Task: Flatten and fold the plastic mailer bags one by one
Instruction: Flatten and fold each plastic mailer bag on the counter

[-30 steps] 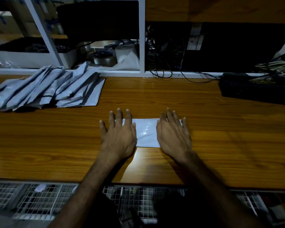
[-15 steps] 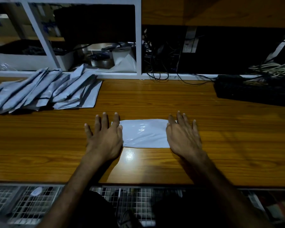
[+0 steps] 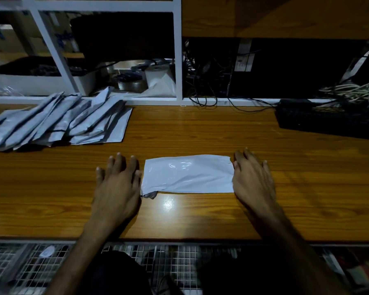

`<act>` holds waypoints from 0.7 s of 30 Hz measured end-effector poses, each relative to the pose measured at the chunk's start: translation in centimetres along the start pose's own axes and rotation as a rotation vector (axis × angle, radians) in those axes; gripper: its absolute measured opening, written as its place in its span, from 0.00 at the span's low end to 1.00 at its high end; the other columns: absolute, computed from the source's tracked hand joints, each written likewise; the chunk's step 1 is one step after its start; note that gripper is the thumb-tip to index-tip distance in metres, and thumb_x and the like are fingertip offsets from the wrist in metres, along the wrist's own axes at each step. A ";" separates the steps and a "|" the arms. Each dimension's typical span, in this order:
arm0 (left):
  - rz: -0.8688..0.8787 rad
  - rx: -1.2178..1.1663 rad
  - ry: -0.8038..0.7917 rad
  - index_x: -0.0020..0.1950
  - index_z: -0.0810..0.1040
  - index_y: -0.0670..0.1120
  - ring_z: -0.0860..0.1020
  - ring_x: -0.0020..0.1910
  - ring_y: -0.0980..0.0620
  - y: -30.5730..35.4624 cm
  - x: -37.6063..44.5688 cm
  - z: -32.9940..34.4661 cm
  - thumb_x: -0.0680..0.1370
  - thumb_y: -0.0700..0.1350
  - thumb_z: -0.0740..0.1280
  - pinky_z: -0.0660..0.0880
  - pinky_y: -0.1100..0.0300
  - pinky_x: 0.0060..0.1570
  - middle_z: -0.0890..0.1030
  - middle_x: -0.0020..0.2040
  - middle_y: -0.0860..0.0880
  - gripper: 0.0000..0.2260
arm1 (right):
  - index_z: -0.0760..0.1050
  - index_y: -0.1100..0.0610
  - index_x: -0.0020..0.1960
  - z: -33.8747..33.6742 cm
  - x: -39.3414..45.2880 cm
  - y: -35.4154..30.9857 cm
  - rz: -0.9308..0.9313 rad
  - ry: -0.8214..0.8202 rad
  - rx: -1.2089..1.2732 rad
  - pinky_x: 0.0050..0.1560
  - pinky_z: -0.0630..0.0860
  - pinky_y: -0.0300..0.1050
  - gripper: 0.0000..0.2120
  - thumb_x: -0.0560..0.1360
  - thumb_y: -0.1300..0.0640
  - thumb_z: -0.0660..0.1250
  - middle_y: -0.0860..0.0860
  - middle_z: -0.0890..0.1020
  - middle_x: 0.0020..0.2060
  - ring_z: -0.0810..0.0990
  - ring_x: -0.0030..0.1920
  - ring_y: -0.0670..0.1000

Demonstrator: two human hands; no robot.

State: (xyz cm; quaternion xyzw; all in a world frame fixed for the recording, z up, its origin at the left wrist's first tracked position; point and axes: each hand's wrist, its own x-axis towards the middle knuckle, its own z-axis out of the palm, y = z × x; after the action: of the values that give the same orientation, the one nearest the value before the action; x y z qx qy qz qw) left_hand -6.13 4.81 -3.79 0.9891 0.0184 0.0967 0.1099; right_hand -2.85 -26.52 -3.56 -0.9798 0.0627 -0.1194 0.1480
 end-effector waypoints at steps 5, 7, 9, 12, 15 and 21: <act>-0.013 -0.123 0.120 0.78 0.71 0.45 0.59 0.82 0.41 2.0 -0.6 -0.5 0.85 0.57 0.47 0.48 0.42 0.80 0.65 0.81 0.41 0.28 | 0.72 0.58 0.75 -0.8 -1.2 -1.2 -0.030 0.103 0.151 0.81 0.53 0.57 0.19 0.87 0.54 0.56 0.54 0.72 0.75 0.68 0.77 0.53; 0.018 -0.153 0.114 0.78 0.71 0.46 0.59 0.82 0.42 3.6 -0.4 -0.4 0.87 0.53 0.50 0.47 0.44 0.80 0.65 0.81 0.42 0.23 | 0.72 0.58 0.75 -0.9 -1.5 -2.5 -0.101 0.067 0.186 0.82 0.51 0.54 0.19 0.87 0.54 0.56 0.52 0.71 0.77 0.66 0.78 0.52; 0.056 -0.158 0.097 0.78 0.70 0.47 0.58 0.82 0.43 5.6 0.2 -0.1 0.87 0.52 0.52 0.45 0.45 0.79 0.64 0.81 0.43 0.22 | 0.72 0.56 0.75 -0.8 -1.5 -4.2 -0.181 0.021 0.211 0.81 0.50 0.52 0.19 0.87 0.55 0.56 0.52 0.69 0.78 0.64 0.79 0.51; 0.103 -0.142 0.069 0.80 0.67 0.46 0.57 0.82 0.43 8.2 1.7 0.2 0.87 0.52 0.52 0.46 0.47 0.80 0.62 0.82 0.42 0.22 | 0.74 0.56 0.73 -0.1 -0.6 -6.8 -0.293 -0.031 0.186 0.80 0.53 0.54 0.19 0.87 0.53 0.54 0.53 0.69 0.78 0.63 0.79 0.52; 0.135 -0.088 0.010 0.80 0.66 0.46 0.56 0.83 0.42 9.8 4.3 0.4 0.88 0.53 0.52 0.51 0.43 0.80 0.61 0.82 0.41 0.23 | 0.74 0.56 0.71 0.6 1.2 -8.7 -0.346 -0.098 0.134 0.79 0.55 0.58 0.19 0.87 0.52 0.52 0.55 0.69 0.78 0.64 0.79 0.55; 0.197 -0.102 -0.097 0.79 0.69 0.48 0.61 0.81 0.43 9.6 5.5 1.5 0.88 0.50 0.50 0.55 0.43 0.78 0.68 0.80 0.44 0.21 | 0.73 0.52 0.74 2.6 1.6 -8.5 -0.352 -0.085 0.010 0.77 0.59 0.62 0.24 0.85 0.49 0.47 0.54 0.74 0.74 0.69 0.76 0.58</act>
State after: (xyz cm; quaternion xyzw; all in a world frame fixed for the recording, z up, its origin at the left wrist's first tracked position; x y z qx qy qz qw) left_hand -0.30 -4.57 -2.03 0.9827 -0.0891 0.0601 0.1506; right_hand 0.06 -17.98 -3.05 -0.9790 -0.1168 -0.1023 0.1320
